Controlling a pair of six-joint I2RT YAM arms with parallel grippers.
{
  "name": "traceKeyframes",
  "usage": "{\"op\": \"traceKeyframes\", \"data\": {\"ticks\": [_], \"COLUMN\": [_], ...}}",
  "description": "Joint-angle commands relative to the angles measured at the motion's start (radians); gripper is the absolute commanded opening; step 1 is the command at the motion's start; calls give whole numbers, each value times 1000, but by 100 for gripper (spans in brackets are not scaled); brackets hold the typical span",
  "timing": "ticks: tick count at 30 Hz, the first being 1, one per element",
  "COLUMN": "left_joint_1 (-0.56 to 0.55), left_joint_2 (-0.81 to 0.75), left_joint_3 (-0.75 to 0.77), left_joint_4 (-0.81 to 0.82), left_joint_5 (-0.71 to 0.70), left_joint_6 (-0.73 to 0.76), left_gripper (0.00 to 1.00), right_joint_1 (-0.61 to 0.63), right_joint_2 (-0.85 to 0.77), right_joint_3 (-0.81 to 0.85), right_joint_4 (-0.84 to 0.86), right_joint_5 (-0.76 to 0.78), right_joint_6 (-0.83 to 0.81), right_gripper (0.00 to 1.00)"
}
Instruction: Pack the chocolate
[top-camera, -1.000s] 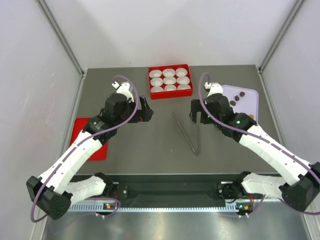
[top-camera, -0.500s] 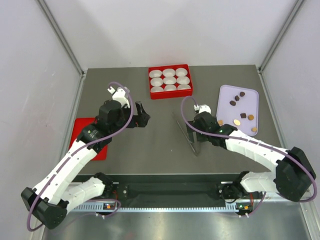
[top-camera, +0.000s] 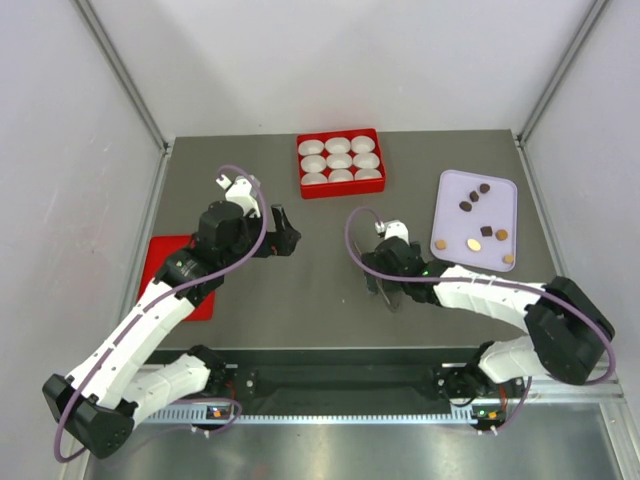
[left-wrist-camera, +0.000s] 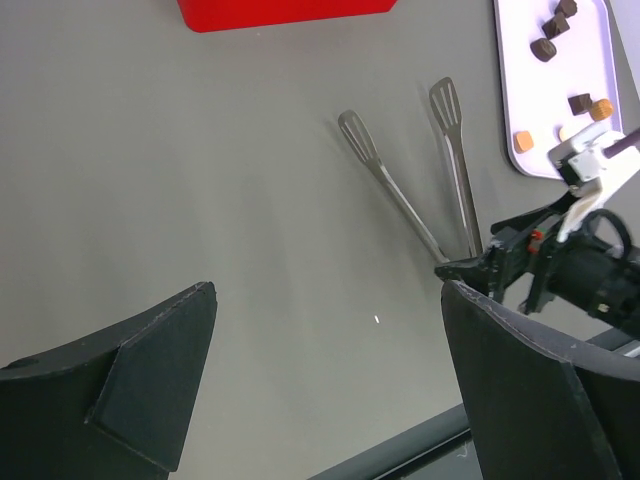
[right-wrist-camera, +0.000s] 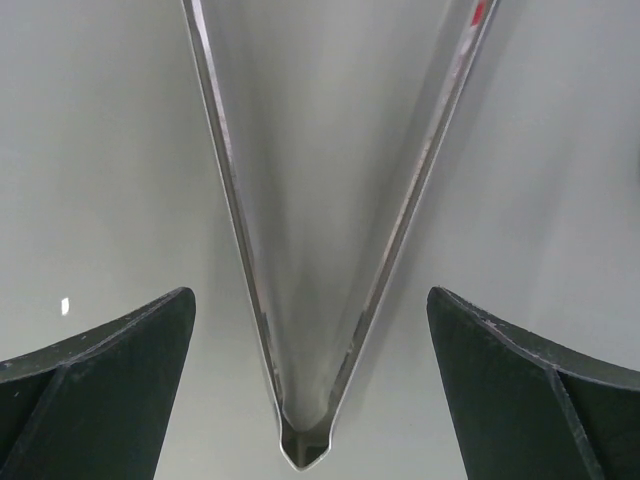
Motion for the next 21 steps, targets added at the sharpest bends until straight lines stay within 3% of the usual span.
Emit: {"op": "traceKeyframes", "data": {"ticks": [1, 13, 21], "left_joint_1": [0, 0, 0], "left_joint_2": [-4, -1, 4], "left_joint_3": [-2, 4, -2], "left_joint_4": [29, 24, 24], "left_joint_5": [2, -20, -30], "left_joint_6": [-5, -3, -2], "left_gripper": [99, 99, 99], "right_joint_1": [26, 42, 42], "right_joint_2": [43, 135, 189], "right_joint_3": [-2, -2, 16], "right_joint_4": [88, 141, 176], "right_joint_5": [61, 147, 120], "right_joint_6": [25, 89, 135], "right_gripper": [100, 96, 94]}}
